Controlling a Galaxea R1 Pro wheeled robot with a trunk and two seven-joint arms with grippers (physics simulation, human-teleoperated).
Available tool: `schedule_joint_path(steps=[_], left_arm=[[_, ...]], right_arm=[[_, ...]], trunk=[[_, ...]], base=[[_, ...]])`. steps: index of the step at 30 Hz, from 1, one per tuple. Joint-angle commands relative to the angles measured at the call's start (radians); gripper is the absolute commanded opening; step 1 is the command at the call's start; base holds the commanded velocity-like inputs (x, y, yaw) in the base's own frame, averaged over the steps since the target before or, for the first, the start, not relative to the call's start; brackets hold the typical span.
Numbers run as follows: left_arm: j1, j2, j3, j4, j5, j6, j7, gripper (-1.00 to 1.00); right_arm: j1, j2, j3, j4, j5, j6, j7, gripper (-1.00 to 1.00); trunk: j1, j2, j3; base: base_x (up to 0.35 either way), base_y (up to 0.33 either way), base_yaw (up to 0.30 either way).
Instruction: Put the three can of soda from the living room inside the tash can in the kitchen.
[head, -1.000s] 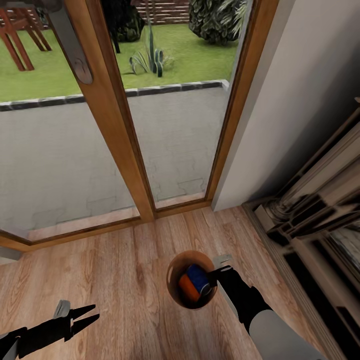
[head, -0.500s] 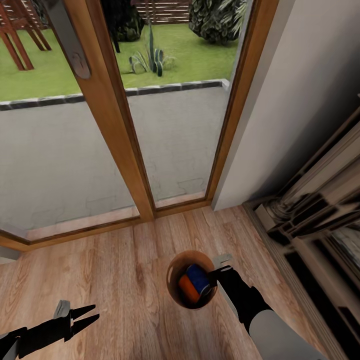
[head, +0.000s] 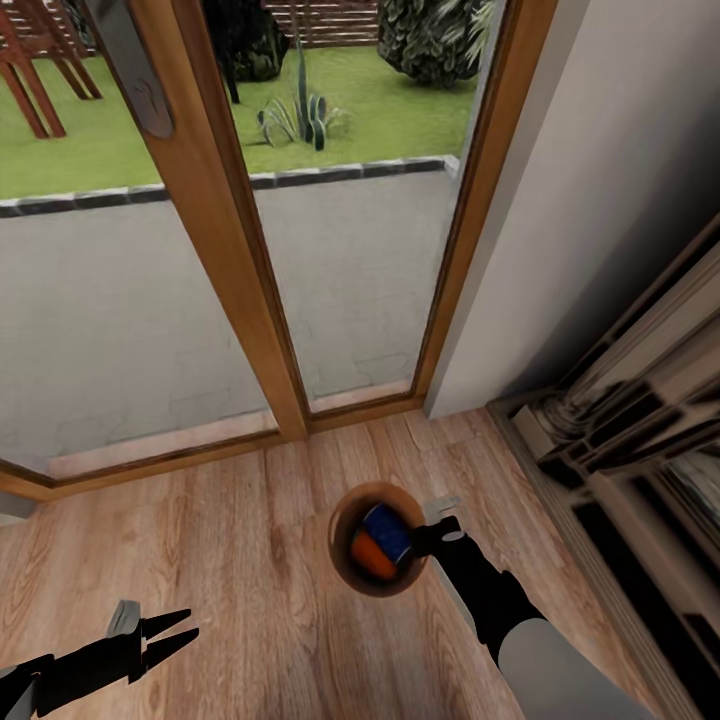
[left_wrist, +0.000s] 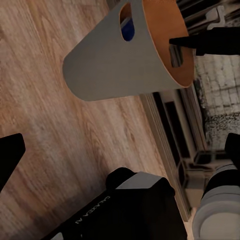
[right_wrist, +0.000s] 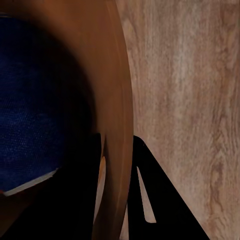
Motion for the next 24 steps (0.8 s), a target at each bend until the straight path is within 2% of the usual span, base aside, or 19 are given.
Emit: schedule_joint_path(steps=[1, 24], left_arm=[[0.000, 0.000, 0.000, 0.000, 0.000, 0.000, 0.000, 1.00], [0.000, 0.000, -0.003, 0.000, 0.000, -0.001, 0.001, 1.00]], right_arm=[[0.000, 0.000, 0.000, -0.001, -0.005, -0.001, 0.005, -1.00], [0.000, 0.000, 0.001, -0.003, -0.005, -0.002, 0.005, -1.00]], trunk=[[0.004, -0.007, -0.003], [0.092, -0.168, -0.075]], base=[[0.000, 0.000, 0.000], [0.000, 0.000, 0.000]])
